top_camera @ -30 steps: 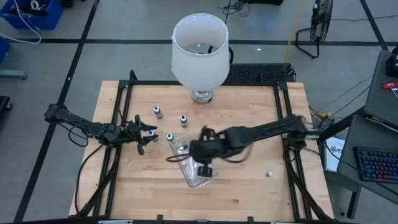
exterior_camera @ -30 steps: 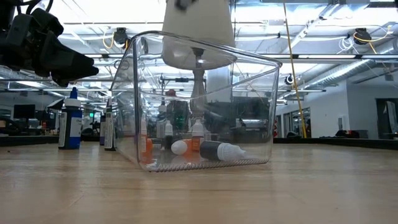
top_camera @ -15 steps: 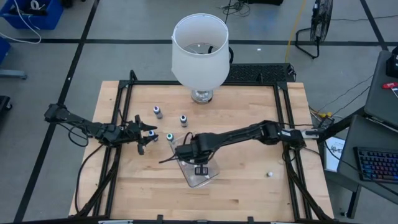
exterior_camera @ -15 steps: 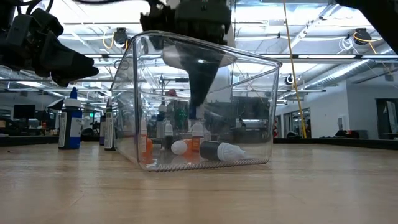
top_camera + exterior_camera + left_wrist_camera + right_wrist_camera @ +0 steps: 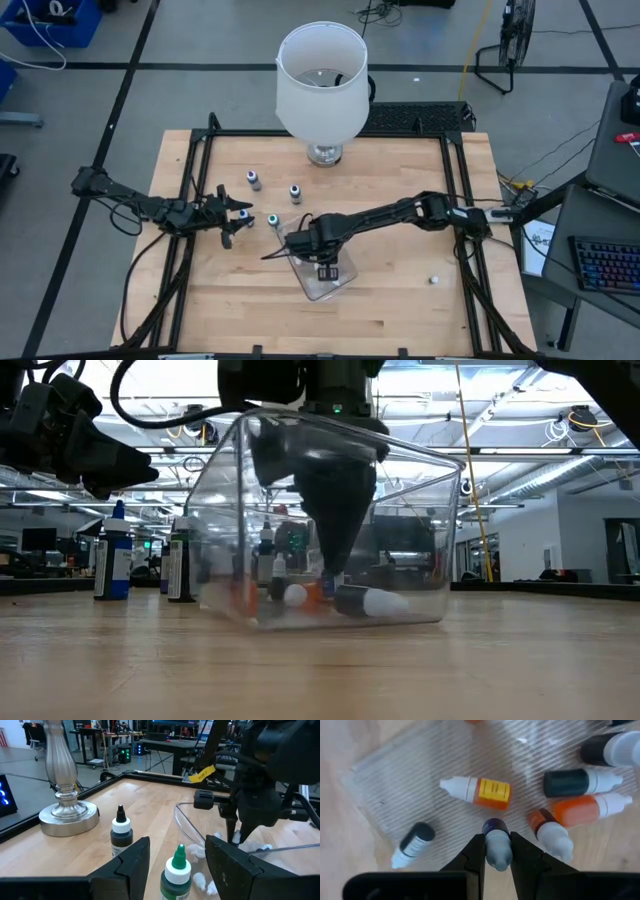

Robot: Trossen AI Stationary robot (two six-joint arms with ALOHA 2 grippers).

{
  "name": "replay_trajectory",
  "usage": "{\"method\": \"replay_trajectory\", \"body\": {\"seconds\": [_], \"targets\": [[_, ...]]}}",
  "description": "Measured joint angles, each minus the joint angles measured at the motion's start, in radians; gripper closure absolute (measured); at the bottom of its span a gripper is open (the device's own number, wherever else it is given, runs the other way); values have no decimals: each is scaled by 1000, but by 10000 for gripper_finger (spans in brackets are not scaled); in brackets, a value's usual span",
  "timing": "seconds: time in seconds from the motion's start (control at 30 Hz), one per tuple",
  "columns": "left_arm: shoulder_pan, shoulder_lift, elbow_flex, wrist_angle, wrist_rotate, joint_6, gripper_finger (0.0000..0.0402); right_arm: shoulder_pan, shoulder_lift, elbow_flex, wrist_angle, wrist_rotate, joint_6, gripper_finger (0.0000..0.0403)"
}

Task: Pick & Place food coloring
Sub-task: Put the blue food coloring bottle into the bin, then put the violet food coloring bottle into the bin

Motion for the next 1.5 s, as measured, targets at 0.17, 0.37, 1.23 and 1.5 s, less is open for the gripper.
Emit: {"method": "replay_trajectory", "body": {"seconds": [0.17, 0.37, 1.23, 1.5], "targets": [[0, 0, 0, 0, 0, 0, 210, 1, -3, -23, 30, 9, -7, 352], [0, 0, 0, 0, 0, 0, 210, 1, -8, -23, 45, 5, 50, 304], [0, 0, 0, 0, 0, 0, 211, 239, -375, -70, -355, -8, 725, 243], [0, 0, 0, 0, 0, 0, 211, 394, -602, -410, -347, -5, 1117, 227]]}}
